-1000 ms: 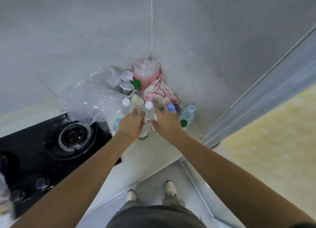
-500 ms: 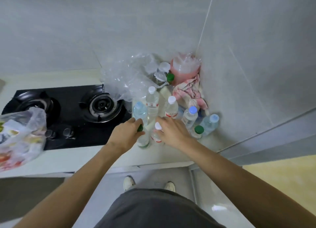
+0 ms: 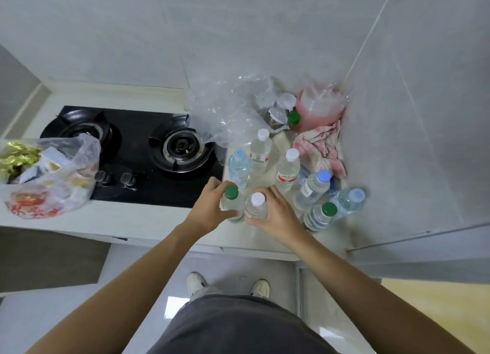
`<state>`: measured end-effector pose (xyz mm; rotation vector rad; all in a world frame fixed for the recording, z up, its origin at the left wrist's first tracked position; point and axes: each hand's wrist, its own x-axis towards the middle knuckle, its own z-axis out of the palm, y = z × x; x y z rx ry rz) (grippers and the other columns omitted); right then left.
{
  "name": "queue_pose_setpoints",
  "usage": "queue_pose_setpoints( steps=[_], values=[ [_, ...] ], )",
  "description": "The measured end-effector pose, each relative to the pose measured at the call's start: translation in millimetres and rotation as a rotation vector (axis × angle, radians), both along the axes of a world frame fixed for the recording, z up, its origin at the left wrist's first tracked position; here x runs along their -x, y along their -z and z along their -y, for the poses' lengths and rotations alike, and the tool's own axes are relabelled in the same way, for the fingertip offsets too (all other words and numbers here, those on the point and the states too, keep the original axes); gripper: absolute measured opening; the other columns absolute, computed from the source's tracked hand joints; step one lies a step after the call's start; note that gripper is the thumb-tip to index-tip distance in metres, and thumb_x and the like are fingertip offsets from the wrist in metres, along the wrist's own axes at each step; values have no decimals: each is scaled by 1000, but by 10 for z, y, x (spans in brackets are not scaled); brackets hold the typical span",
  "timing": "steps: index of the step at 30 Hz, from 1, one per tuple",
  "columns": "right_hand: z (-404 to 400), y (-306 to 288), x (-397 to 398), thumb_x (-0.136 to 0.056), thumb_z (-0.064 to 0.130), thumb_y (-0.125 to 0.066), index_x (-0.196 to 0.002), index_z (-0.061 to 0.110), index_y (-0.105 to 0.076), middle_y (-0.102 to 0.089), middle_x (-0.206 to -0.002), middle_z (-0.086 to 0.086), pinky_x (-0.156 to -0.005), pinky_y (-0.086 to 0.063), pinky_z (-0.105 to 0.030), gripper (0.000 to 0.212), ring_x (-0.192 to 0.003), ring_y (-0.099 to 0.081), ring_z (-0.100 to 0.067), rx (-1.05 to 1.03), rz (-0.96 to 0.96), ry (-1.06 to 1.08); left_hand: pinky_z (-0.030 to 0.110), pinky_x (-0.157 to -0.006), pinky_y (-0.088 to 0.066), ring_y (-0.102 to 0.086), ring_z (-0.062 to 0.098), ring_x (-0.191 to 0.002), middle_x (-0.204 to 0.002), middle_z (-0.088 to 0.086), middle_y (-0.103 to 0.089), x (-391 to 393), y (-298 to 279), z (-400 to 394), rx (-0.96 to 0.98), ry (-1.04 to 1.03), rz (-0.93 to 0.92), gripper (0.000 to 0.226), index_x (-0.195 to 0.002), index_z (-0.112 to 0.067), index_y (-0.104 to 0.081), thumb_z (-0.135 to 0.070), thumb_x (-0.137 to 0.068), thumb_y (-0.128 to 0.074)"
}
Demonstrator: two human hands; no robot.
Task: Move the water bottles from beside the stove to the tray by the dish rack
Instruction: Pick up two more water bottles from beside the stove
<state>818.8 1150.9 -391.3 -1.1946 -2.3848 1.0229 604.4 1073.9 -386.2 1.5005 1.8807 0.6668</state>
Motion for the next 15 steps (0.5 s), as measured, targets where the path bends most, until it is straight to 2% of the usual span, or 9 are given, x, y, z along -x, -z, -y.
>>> queue_pose_setpoints(
  steps=[2, 4, 7, 11, 13, 15],
  values=[
    [33, 90, -6, -70, 35, -92, -128, 26, -54, -59, -121, 4, -88, -56, -45, 70, -110, -62, -21, 68, 20, 45, 30, -86, -53, -55, 8, -98, -113, -11, -49, -8, 108, 22, 45, -19, 81, 67, -126, -41, -58, -22, -74, -94],
    [50, 160, -17, -71, 37, -92, -129, 25, -53, -65, -122, 4, -87, -55, -41, 71, -109, -65, -22, 122, 28, 98, 30, -88, -52, -58, 5, -103, -113, -16, -57, -51, 189, 15, 72, -79, 144, 66, -122, -45, -57, -22, -73, -95],
    [49, 188, -23, -73, 43, -90, -124, 27, -54, -70, -116, 10, -83, -55, -36, 65, -103, -67, -17, 165, -3, 149, 33, -91, -56, -64, 5, -104, -112, -18, -67, -115, 269, -24, 96, -156, 231, 62, -116, -40, -57, -17, -72, -95],
    [7, 174, -85, -77, 55, -84, -121, 27, -53, -73, -110, 9, -80, -59, -40, 62, -99, -70, -18, 170, -16, 164, 21, -82, -52, -65, -2, -99, -104, -24, -69, -159, 247, 2, 70, -172, 261, 58, -111, -40, -59, -14, -72, -94],
    [3, 164, -132, -75, 58, -84, -119, 30, -51, -73, -108, 9, -80, -60, -44, 62, -97, -71, -17, 181, -23, 168, 20, -81, -49, -66, 0, -99, -103, -23, -70, -143, 206, 82, 68, -231, 297, 59, -107, -42, -59, -9, -72, -93],
    [-2, 119, -157, -72, 56, -85, -118, 34, -51, -73, -106, 11, -82, -60, -45, 62, -97, -71, -14, 215, -56, 164, 28, -87, -56, -68, 9, -105, -109, -13, -71, -56, 167, 205, 84, -305, 370, 58, -111, -36, -62, -8, -71, -94]
  ],
)
